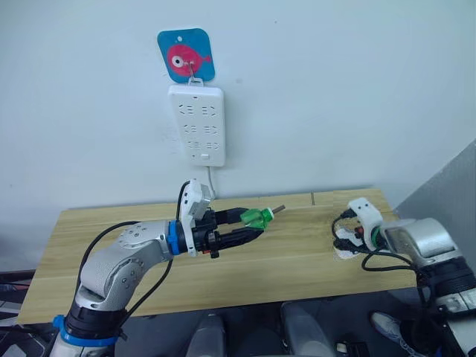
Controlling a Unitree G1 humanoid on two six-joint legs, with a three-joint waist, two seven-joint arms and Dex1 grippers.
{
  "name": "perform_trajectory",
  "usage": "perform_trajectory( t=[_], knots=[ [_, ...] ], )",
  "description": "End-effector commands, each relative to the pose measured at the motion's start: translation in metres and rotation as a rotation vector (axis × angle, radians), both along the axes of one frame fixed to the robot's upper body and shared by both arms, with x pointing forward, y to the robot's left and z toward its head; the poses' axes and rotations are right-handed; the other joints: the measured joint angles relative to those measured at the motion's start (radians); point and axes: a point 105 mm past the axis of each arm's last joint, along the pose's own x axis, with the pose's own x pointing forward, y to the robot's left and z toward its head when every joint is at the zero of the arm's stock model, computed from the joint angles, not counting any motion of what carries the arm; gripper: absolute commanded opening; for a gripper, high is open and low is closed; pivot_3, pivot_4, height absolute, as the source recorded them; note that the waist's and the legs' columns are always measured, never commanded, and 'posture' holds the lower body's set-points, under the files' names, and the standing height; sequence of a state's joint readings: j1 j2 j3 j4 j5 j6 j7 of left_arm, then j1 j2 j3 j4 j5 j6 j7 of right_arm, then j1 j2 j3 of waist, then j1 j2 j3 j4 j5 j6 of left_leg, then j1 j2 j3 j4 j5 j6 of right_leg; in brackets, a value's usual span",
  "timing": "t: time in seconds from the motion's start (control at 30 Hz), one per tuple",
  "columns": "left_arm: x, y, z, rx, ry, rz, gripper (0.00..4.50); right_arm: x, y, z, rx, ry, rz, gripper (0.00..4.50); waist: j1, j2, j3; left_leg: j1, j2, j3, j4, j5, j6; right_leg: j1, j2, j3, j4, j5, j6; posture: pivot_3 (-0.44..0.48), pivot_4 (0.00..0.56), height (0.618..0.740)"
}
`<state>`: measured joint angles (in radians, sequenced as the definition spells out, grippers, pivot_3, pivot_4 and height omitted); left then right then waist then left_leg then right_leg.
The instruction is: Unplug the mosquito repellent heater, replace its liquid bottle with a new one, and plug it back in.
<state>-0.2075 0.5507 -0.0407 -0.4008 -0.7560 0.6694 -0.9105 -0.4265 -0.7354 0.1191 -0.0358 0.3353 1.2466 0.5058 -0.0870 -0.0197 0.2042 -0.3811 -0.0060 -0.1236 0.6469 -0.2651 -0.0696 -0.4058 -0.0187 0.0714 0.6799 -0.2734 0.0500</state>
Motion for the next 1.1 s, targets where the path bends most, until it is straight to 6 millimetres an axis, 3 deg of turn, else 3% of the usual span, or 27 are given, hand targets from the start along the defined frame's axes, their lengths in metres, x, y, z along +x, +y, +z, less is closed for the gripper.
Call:
perform_trajectory(
  t=[0.03,0.13,0.23,0.5,0.87,1.1],
  knots=[
    [0.008,-0.005,0.009,-0.045,-0.094,0.03,2.31,-0.002,0.02,0.061,0.136,-0.182,0.064,4.5,0.001,0.0,0.0,0.0,0.0,0.0,0.0,0.0,0.0,0.0,0.0,0.0,0.0,0.0,0.0,-0.132,0.158,0.72],
    [0.019,-0.006,0.011,-0.077,-0.148,0.099,2.31,-0.01,0.045,0.089,0.3,-0.262,0.134,4.5,-0.002,-0.001,-0.001,0.0,0.0,0.0,0.0,0.0,0.0,0.0,0.0,0.0,0.0,0.0,0.0,-0.156,0.15,0.72],
    [0.025,-0.015,0.018,-0.155,-0.211,0.186,2.31,-0.031,0.08,0.115,0.562,-0.361,0.239,4.5,-0.003,0.0,-0.003,0.0,0.001,0.0,0.0,0.0,0.0,0.0,0.0,0.0,0.0,0.0,0.0,-0.185,0.134,0.72],
    [0.035,-0.019,0.027,-0.203,-0.328,0.288,2.31,-0.046,0.122,0.142,1.046,-0.432,0.224,4.5,-0.024,0.003,-0.007,-0.001,0.0,0.0,0.001,0.0,-0.001,0.0,0.0,0.0,0.001,0.001,0.0,-0.219,0.126,0.72],
    [0.034,-0.024,0.033,-0.209,-0.409,0.267,2.31,-0.035,0.142,0.147,1.143,-0.374,0.187,4.5,-0.082,0.011,-0.018,-0.001,0.0,0.0,0.0,0.0,-0.001,0.0,0.0,0.0,0.001,0.001,0.0,-0.209,0.119,0.72],
    [0.033,-0.027,0.035,-0.211,-0.417,0.263,2.31,-0.035,0.155,0.154,1.19,-0.351,0.227,4.5,-0.086,0.013,-0.021,0.0,0.0,0.0,0.0,0.0,0.0,0.0,0.0,0.0,0.001,0.001,0.0,-0.196,0.115,0.72]
  ],
)
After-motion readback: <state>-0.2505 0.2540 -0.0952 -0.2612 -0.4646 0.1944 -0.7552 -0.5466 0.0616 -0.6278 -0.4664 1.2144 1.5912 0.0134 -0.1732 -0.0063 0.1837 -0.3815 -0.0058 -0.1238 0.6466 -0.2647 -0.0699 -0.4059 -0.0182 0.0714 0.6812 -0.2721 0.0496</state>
